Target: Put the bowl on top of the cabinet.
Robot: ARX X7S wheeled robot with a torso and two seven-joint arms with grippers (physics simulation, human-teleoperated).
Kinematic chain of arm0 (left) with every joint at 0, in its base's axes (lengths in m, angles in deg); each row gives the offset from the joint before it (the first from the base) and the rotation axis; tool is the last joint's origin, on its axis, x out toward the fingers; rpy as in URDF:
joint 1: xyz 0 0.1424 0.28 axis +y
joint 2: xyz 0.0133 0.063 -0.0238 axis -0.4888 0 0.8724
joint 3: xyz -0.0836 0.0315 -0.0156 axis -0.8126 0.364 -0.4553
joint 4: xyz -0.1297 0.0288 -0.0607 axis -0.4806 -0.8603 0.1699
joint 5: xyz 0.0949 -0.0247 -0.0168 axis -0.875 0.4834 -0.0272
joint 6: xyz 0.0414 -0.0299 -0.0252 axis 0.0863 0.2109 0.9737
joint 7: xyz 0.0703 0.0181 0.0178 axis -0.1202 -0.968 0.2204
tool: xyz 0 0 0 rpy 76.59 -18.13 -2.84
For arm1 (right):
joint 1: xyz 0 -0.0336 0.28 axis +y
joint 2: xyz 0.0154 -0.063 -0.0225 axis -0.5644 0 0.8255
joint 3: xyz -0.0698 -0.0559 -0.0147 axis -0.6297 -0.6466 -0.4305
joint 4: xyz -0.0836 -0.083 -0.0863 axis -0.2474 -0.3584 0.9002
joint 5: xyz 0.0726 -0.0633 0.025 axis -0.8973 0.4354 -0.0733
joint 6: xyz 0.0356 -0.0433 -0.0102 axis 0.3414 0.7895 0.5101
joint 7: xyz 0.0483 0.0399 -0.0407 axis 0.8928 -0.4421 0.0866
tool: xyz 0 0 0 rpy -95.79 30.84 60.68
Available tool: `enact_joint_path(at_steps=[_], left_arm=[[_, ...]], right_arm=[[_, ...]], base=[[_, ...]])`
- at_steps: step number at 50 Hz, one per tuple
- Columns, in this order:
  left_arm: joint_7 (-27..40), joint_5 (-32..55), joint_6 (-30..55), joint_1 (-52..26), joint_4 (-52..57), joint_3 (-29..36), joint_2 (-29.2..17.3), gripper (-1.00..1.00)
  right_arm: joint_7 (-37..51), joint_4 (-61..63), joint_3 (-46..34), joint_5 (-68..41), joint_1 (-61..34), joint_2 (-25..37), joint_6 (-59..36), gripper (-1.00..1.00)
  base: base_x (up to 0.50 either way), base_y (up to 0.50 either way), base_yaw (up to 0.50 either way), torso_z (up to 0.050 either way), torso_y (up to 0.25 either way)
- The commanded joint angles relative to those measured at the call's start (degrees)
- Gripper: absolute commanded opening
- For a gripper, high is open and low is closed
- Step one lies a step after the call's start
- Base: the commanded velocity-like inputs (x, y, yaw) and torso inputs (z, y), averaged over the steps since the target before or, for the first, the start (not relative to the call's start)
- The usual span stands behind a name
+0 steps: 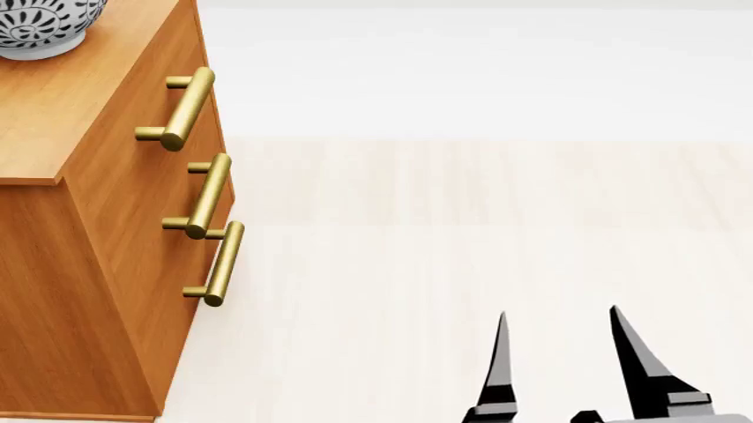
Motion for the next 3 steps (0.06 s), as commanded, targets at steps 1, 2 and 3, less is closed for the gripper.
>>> enact_joint_path(at_steps=[1, 2, 3], left_arm=[[1.85, 7.37, 9.62, 4.15, 16.52, 7.02, 0.12, 1.00], [1.99, 7.76, 10.05, 4.38, 17.33, 7.16, 0.10, 1.00], [2.08, 8.24, 10.59, 4.70, 18.41, 7.27, 0.11, 1.00]], right_arm=[[0.24, 0.91, -0.08, 0.19, 0.33, 0.17, 0.03, 1.00], [0.26, 0.91, -0.11, 0.28, 0.33, 0.18, 0.02, 1.00], [0.14, 0.90, -0.11, 0.08, 0.32, 0.17, 0.05, 1.00]], base=[[0.00, 0.00, 0.00, 0.000, 0.000], [0.00, 0.00, 0.00, 0.000, 0.000], [0.00, 0.00, 0.00, 0.000, 0.000]])
